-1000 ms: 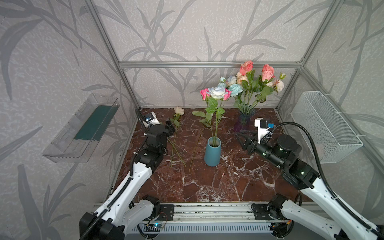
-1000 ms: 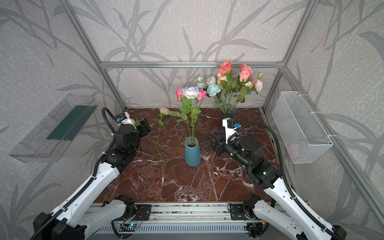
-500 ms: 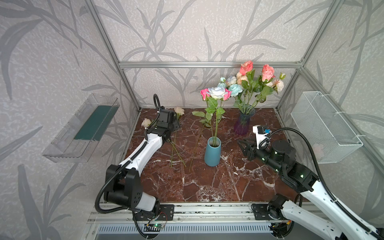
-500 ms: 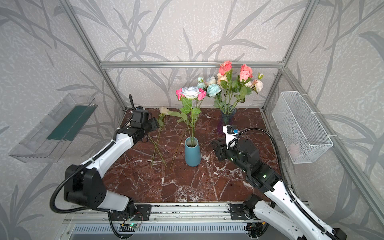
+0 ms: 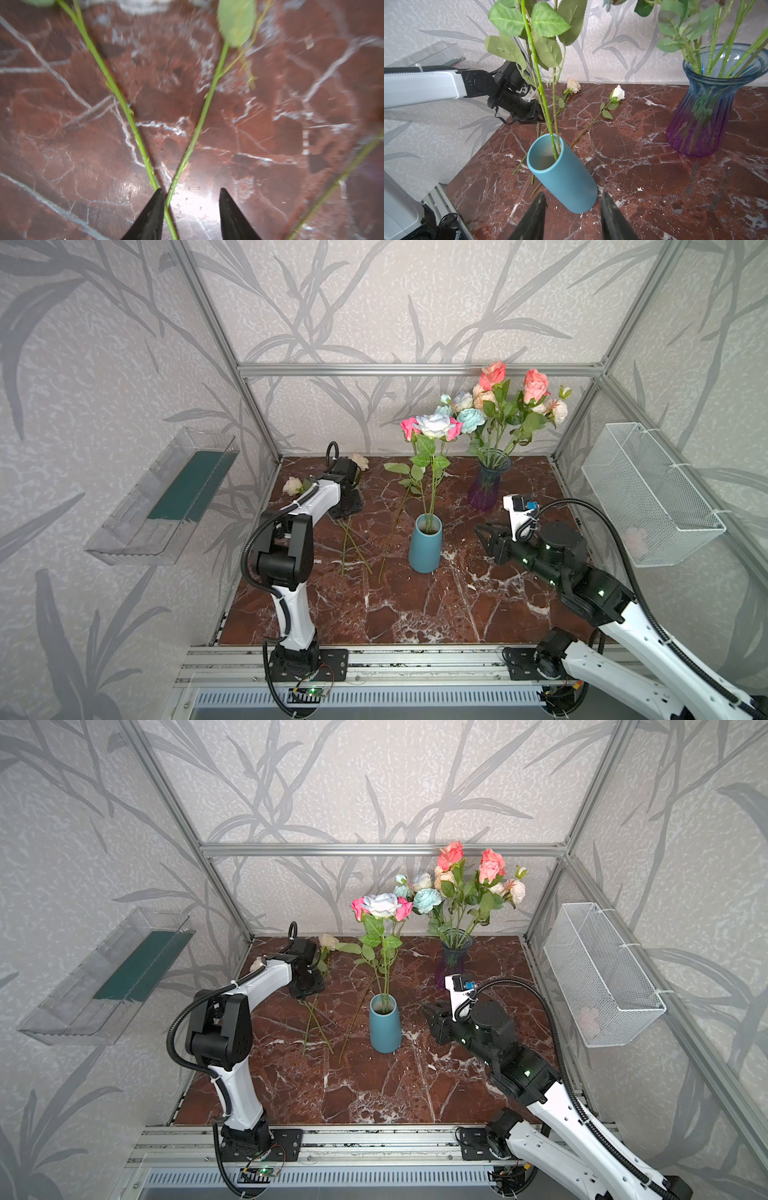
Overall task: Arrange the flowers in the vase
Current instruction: 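Close left gripper on a cream rose stem in the pile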
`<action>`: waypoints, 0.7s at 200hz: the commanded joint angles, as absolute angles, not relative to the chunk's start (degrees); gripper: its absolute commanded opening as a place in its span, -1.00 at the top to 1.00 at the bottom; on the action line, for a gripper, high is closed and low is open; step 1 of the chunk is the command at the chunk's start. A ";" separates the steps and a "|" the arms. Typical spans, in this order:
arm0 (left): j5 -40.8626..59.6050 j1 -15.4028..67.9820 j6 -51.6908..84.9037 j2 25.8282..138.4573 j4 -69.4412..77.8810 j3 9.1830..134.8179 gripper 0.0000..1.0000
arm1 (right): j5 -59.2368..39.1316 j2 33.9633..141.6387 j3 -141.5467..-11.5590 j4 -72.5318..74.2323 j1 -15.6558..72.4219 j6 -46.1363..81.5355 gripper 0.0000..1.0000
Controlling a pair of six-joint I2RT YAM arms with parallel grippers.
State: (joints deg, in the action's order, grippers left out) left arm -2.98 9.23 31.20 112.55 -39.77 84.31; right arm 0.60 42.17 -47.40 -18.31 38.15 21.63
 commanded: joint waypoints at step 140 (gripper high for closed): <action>-0.44 4.06 38.85 118.38 -44.86 86.58 0.37 | 0.44 42.18 -45.31 -15.91 38.24 22.77 0.12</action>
